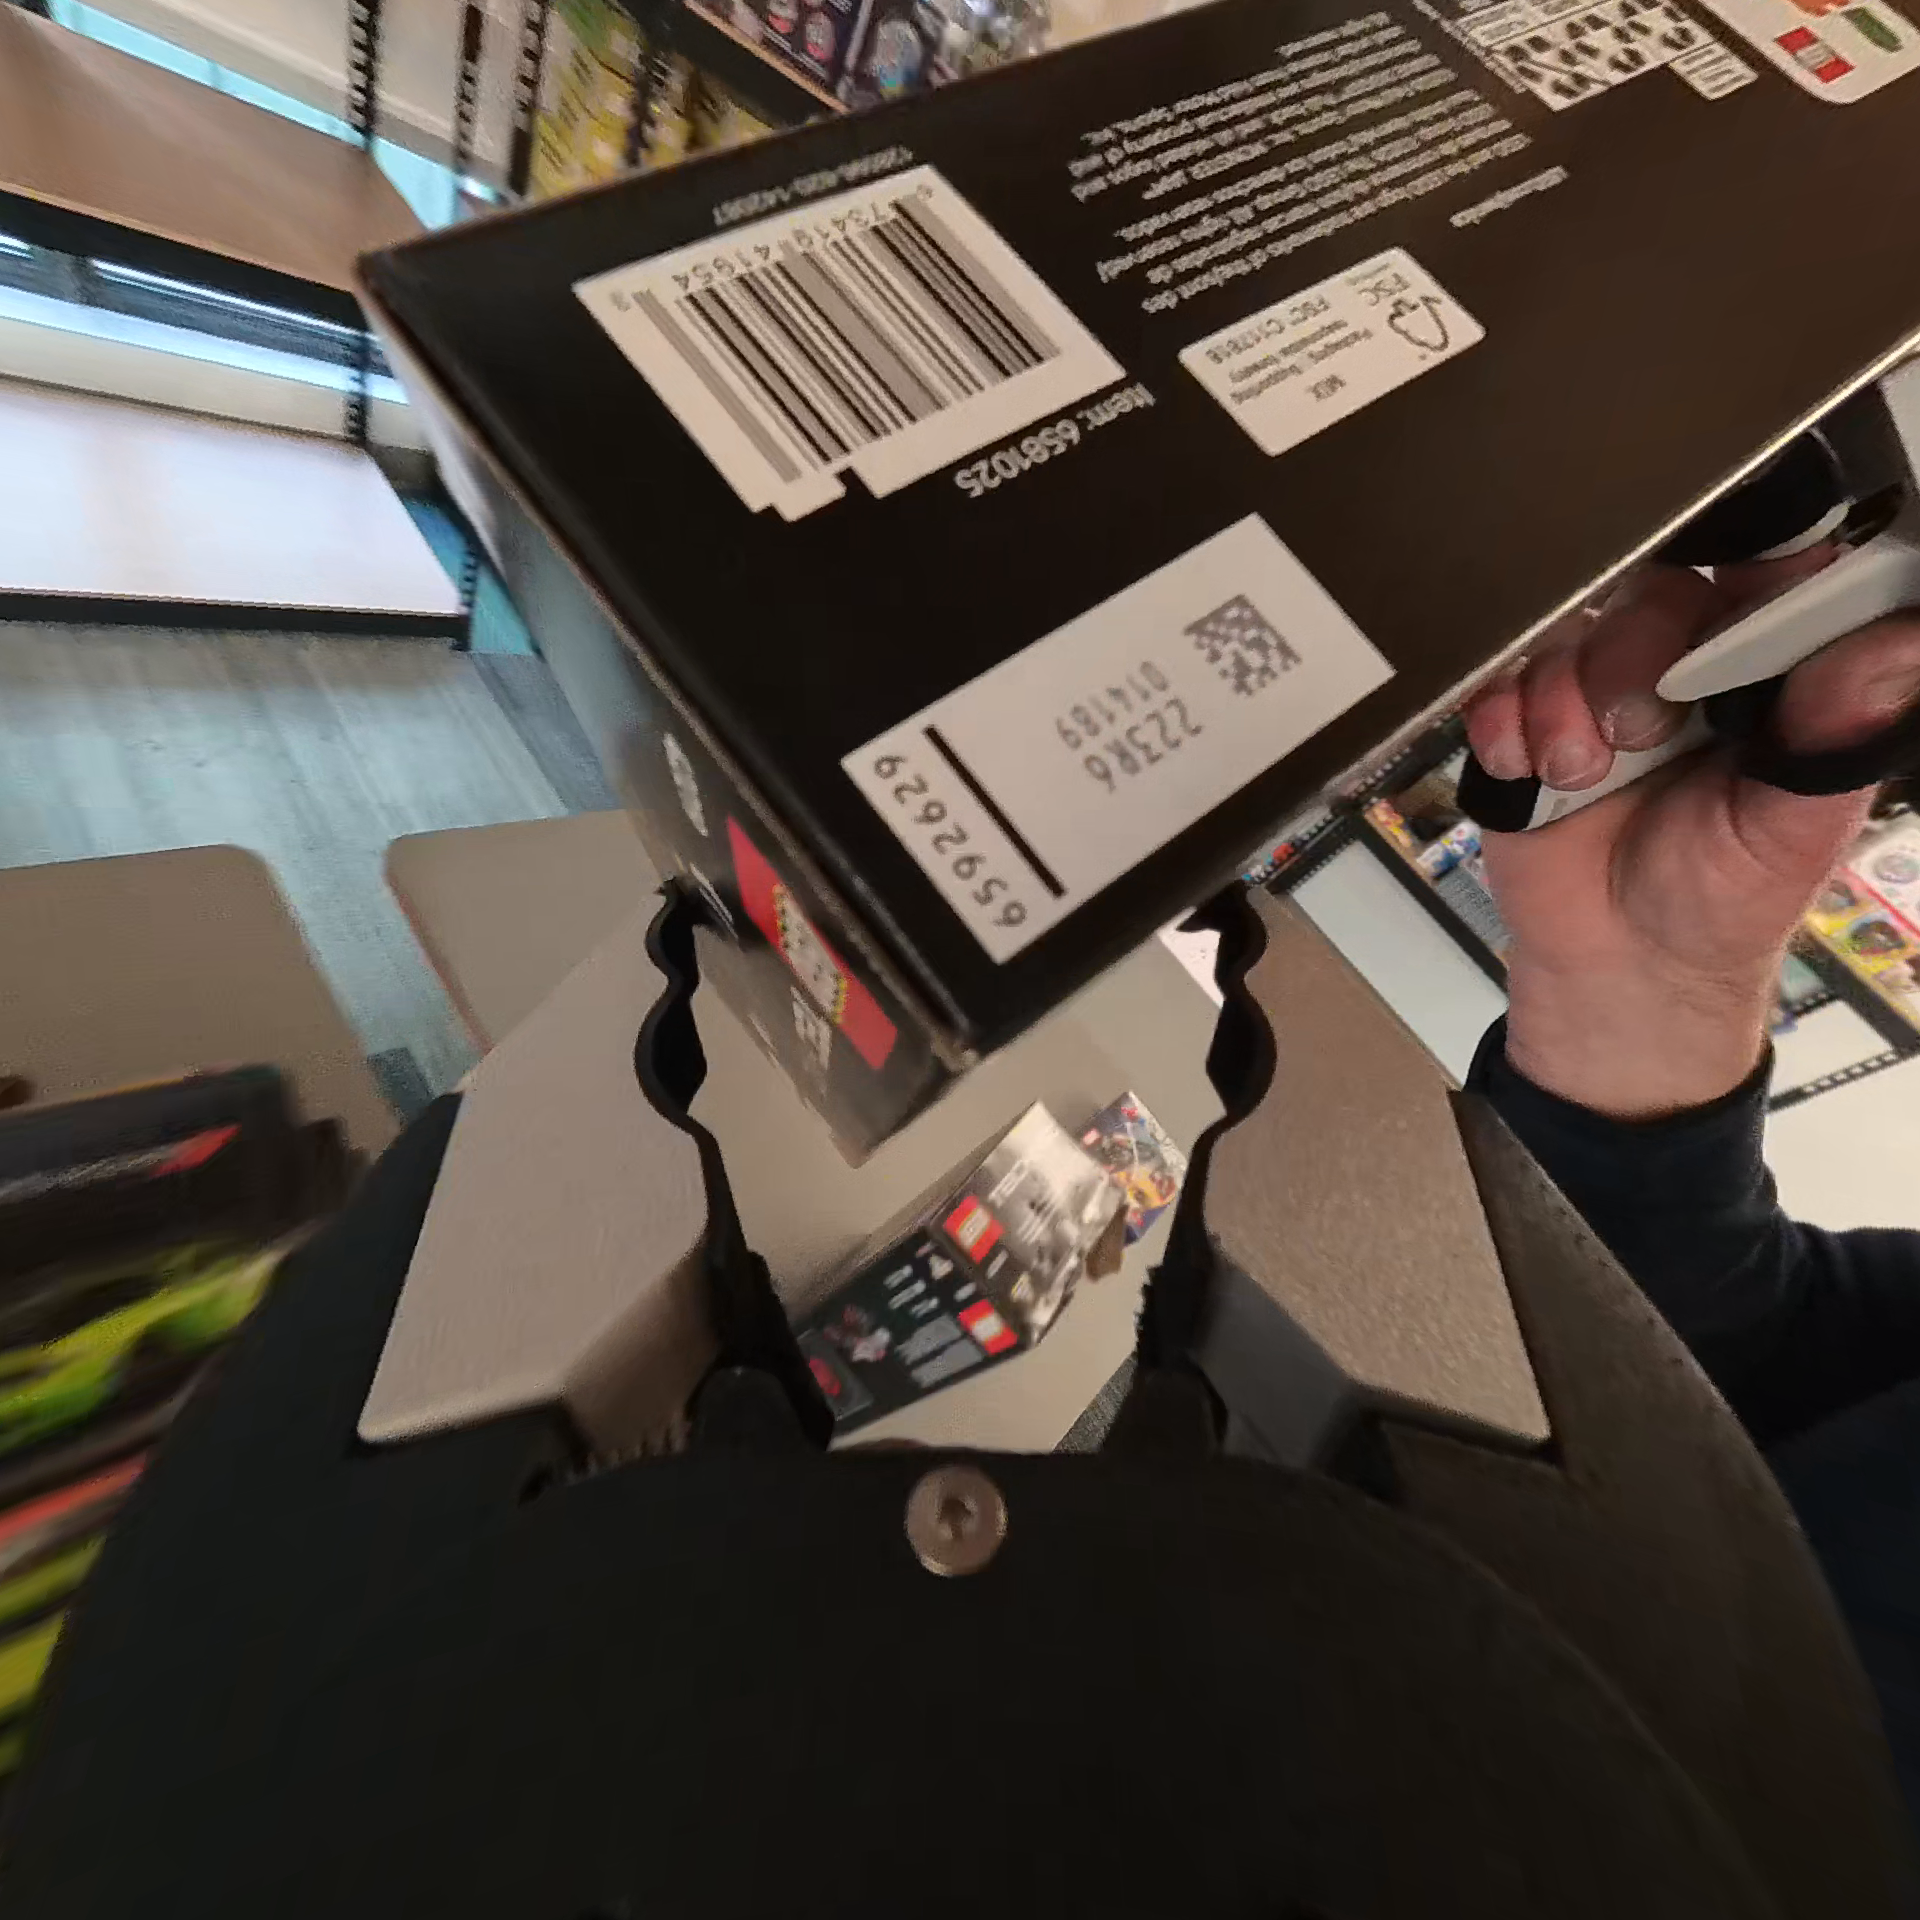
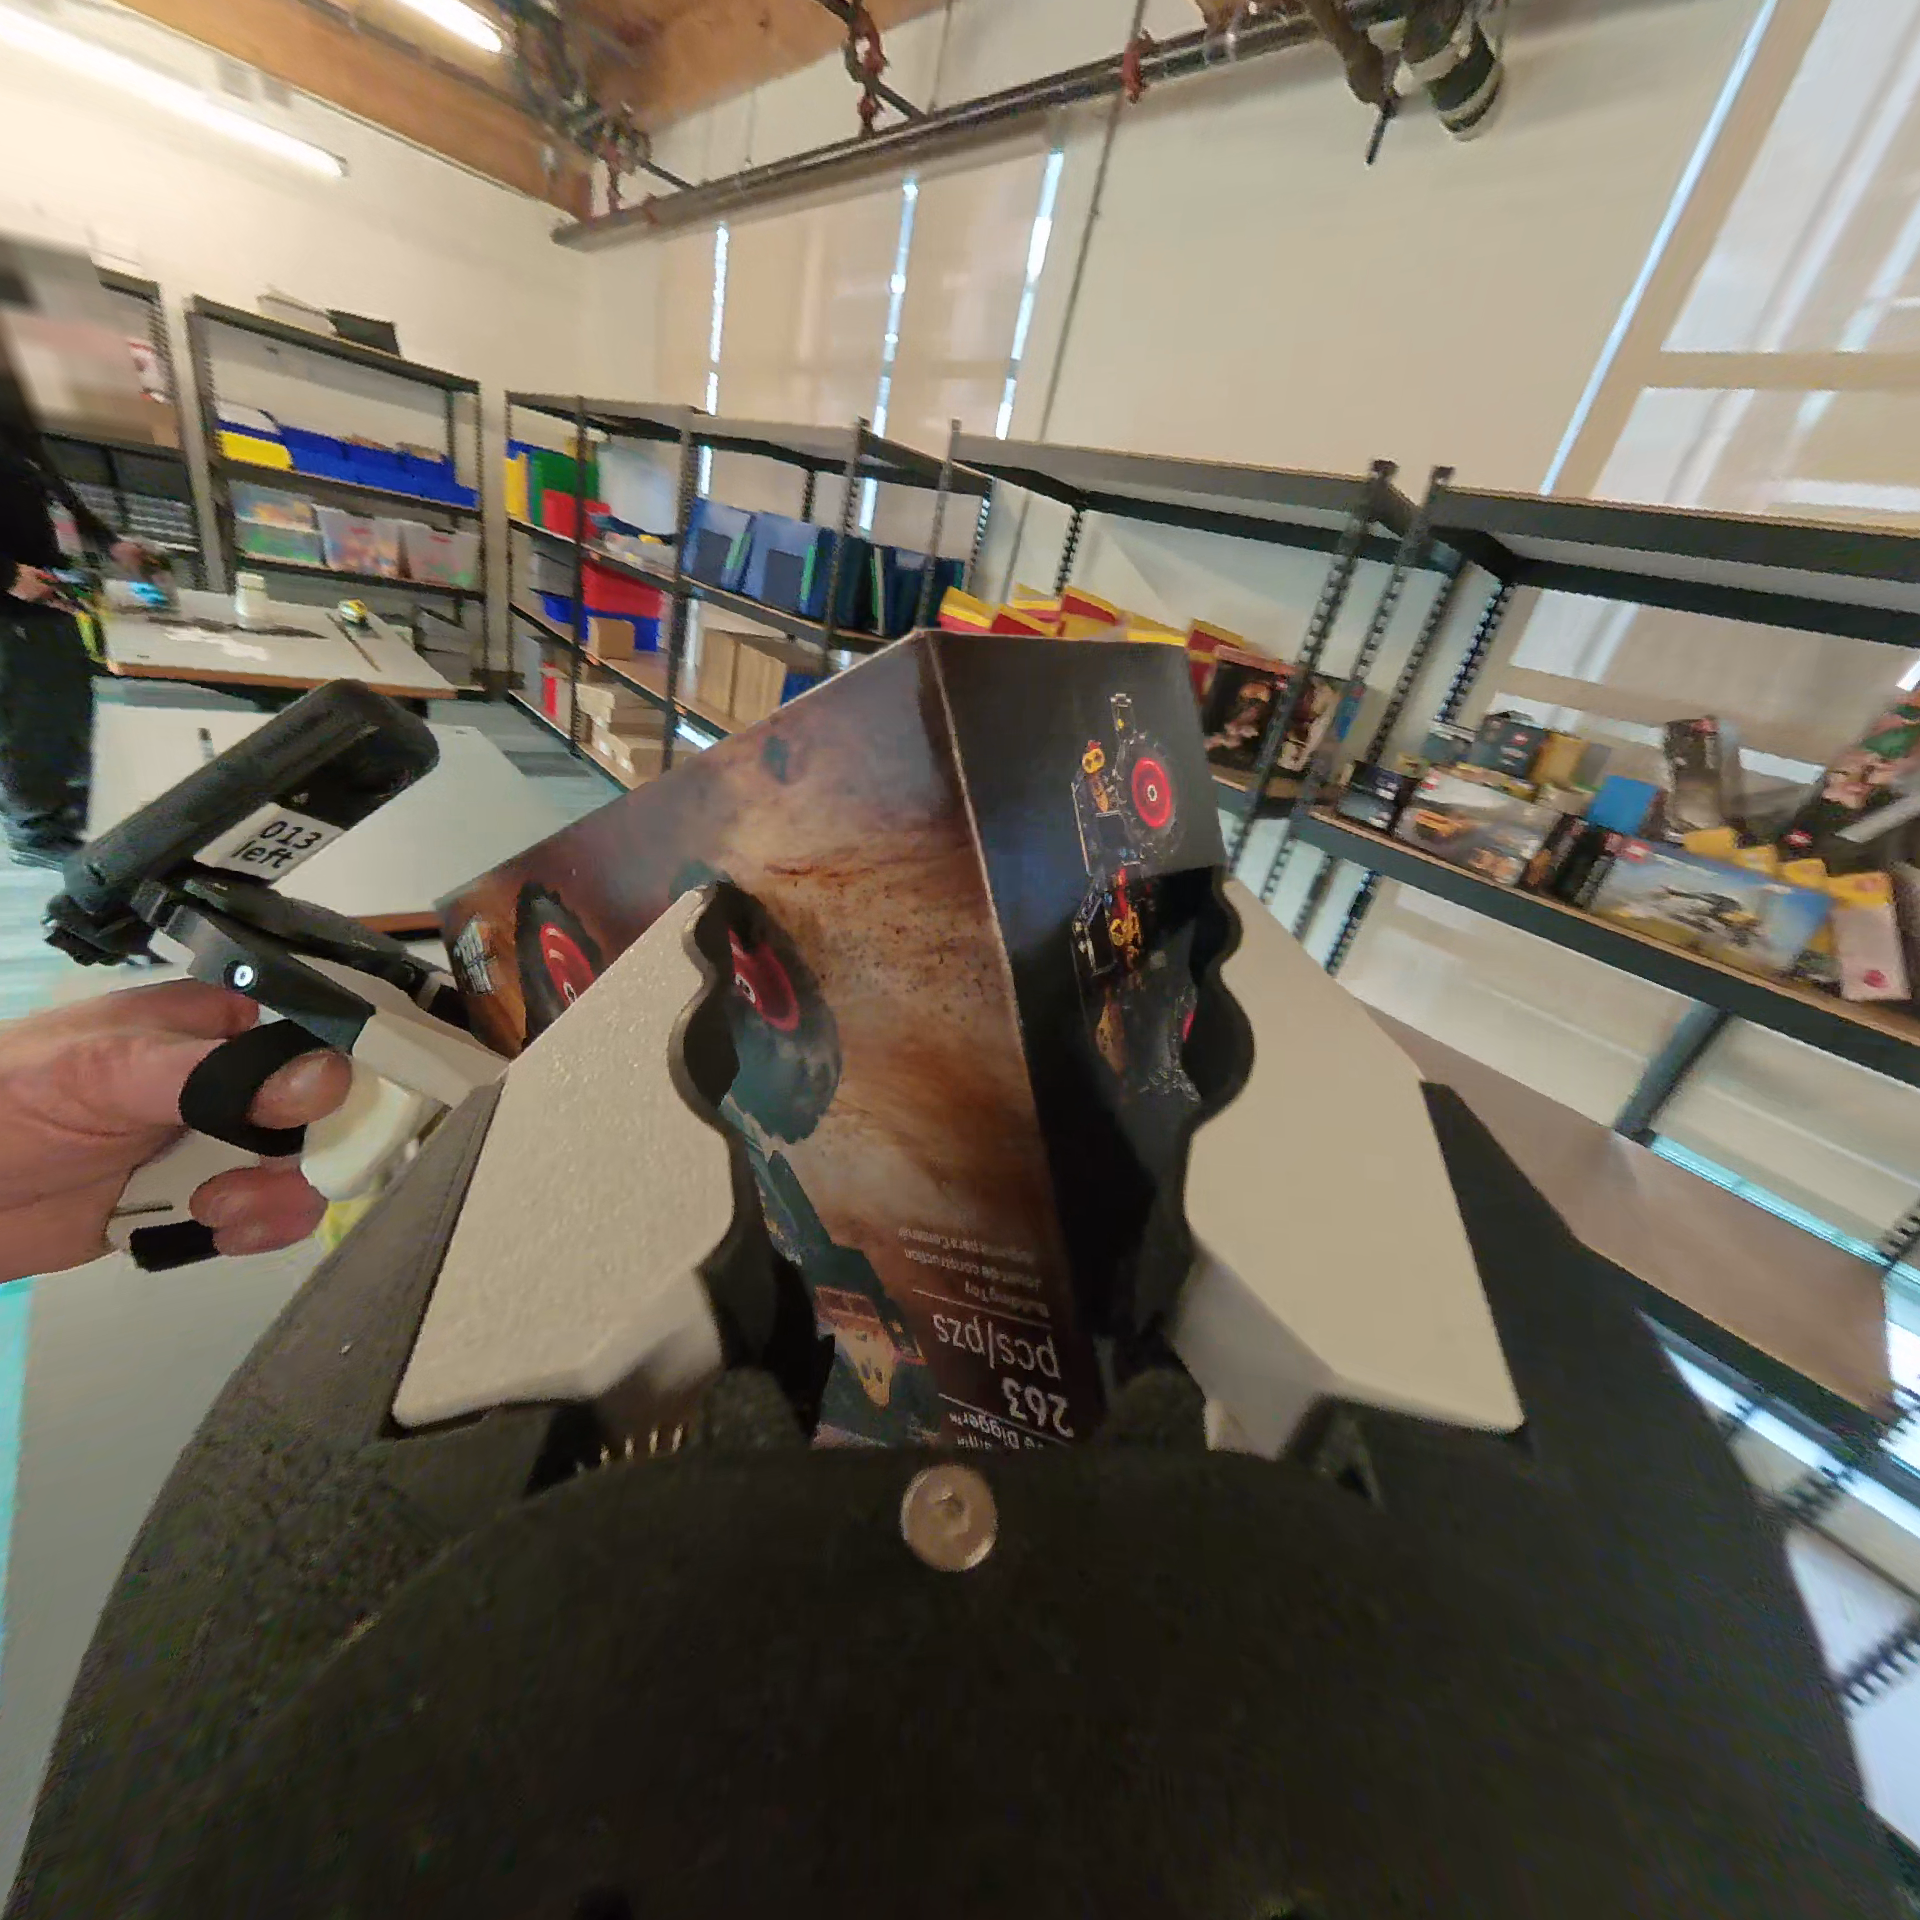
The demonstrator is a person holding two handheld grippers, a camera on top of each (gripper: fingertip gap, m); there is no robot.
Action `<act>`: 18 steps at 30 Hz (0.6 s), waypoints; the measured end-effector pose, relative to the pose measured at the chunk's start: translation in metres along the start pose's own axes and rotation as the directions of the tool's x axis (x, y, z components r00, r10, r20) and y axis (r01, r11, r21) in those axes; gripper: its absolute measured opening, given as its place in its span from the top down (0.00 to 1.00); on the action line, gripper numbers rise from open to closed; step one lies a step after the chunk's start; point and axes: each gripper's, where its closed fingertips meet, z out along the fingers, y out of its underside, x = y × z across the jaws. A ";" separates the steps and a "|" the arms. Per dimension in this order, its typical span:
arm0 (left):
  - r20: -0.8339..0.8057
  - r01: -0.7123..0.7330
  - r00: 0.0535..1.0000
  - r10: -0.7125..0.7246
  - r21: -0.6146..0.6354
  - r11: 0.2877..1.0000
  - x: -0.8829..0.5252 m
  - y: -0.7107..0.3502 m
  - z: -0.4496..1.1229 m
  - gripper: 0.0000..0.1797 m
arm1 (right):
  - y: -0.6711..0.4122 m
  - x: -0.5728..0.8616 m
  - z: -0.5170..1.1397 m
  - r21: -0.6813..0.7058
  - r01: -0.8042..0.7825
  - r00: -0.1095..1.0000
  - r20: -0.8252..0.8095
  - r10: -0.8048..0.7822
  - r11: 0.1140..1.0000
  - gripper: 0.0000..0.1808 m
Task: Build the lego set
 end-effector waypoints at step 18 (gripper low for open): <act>0.224 0.017 0.975 0.016 -0.146 0.989 -0.097 -0.037 -0.213 0.47 | -0.013 -0.138 0.139 -0.086 -0.232 0.936 0.251 0.247 0.969 0.56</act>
